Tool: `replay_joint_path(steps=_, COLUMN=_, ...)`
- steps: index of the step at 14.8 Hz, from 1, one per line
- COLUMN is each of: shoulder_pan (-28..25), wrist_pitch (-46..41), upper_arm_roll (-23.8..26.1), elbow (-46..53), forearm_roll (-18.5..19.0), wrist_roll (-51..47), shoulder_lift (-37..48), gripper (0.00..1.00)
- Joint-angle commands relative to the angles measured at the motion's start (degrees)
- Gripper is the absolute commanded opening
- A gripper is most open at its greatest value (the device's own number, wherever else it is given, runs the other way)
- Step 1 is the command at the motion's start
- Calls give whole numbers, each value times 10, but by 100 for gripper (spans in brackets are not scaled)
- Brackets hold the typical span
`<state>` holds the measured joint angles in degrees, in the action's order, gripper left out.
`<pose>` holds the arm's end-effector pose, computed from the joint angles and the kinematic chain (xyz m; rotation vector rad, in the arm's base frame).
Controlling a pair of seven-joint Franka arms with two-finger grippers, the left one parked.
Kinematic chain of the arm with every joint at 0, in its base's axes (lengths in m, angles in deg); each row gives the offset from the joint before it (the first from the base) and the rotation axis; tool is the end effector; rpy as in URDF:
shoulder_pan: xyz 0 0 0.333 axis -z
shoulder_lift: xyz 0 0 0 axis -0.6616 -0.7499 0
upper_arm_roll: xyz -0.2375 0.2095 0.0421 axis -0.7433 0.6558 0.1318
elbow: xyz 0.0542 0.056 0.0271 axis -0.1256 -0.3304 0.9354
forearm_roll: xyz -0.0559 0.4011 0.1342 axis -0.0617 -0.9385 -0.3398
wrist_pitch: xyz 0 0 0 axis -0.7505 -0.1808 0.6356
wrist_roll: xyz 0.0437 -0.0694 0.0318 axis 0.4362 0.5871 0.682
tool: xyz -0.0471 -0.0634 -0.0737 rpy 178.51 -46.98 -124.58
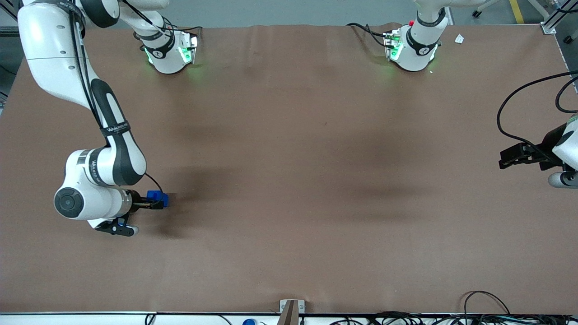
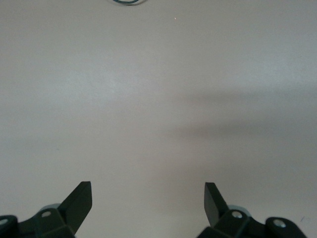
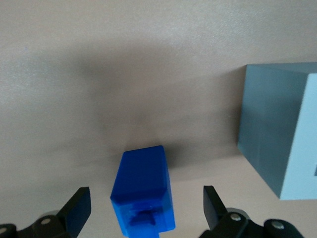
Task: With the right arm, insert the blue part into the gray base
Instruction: 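Lift the blue block and carry it toward the gray base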
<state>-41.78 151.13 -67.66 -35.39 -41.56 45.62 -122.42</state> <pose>0.7130 0.0374 0.2119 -3.1063 0.2850 0.3391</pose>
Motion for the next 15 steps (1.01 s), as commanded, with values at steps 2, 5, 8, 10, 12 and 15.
replay_joint_path(steps=2, shoulder_pan=-9, wrist_pitch=-8, upper_arm_roll=0, elbow=-5, forearm_roll=-8, wrist_roll=-15, shoulder_lift=-5, gripper=100)
replay_joint_path(steps=5, shoulder_pan=-15, wrist_pitch=-24, upper_arm_roll=0, elbow=-5, forearm_roll=-7, wrist_roll=-9, shoulder_lift=-5, gripper=100)
replay_joint_path(steps=8, shoulder_pan=-19, wrist_pitch=-28, upper_arm_roll=0, elbow=-6, forearm_roll=1, wrist_roll=6, shoulder_lift=-5, gripper=100)
replay_joint_path(steps=10, shoulder_pan=-13, wrist_pitch=-32, upper_arm_roll=-1, elbow=-8, forearm_roll=2, wrist_roll=52, shoulder_lift=-5, gripper=100)
replay_joint_path(steps=12, shoulder_pan=-9, wrist_pitch=-32, upper_arm_roll=-1, elbow=-9, forearm_roll=2, wrist_roll=68, shoulder_lift=-5, gripper=100)
replay_joint_path(steps=15, shoulder_pan=-10, wrist_pitch=-34, upper_arm_roll=-1, elbow=-9, forearm_roll=2, wrist_roll=64, shoulder_lift=-5, gripper=100)
